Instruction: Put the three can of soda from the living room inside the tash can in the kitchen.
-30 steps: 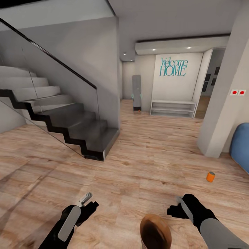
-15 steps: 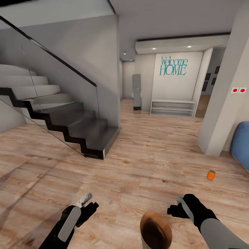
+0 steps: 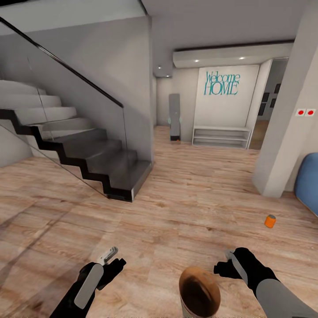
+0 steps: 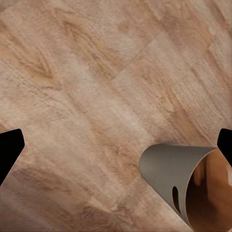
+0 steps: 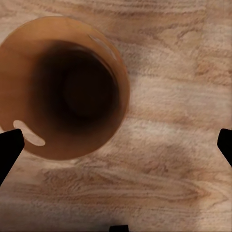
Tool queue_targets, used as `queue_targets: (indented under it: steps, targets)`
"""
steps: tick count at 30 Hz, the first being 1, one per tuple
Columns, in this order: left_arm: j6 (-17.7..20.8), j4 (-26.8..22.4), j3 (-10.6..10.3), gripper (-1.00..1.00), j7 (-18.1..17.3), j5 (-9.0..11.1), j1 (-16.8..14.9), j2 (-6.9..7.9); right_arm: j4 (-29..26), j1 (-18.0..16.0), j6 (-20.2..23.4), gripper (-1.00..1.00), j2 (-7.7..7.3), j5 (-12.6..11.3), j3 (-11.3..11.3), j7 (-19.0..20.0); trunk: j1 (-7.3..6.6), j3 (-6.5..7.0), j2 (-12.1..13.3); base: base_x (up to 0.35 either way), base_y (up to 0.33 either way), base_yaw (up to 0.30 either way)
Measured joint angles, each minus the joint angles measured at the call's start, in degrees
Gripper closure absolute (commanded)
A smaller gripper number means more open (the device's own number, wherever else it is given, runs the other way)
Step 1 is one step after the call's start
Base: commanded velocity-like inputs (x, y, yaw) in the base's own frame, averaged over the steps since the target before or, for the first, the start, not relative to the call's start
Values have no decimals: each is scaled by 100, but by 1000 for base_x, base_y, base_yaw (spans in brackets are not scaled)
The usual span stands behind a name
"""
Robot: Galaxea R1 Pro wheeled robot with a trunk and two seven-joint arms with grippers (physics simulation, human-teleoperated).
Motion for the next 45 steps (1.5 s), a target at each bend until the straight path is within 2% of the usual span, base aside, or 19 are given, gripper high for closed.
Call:
queue_targets:
  steps: [36, 40, 45]
  targets:
    - [3, 0, -9, -100, -35, 2, 0, 0, 0, 0, 6, -100, 0, -3, 0, 0, 791, -646, -1444, 0, 0, 0]
    - [9, 0, -9, -100, -94, 10, -2, 4, 1, 0, 8, -100, 0, -2, 0, 0, 879, -718, -1604, 0, 0, 0]
    - [234, 42, 3, -100, -615, 44, -9, 35, 1, 0, 8, -100, 0, -5, 0, 0, 988, -808, -1805, 0, 0, 0]
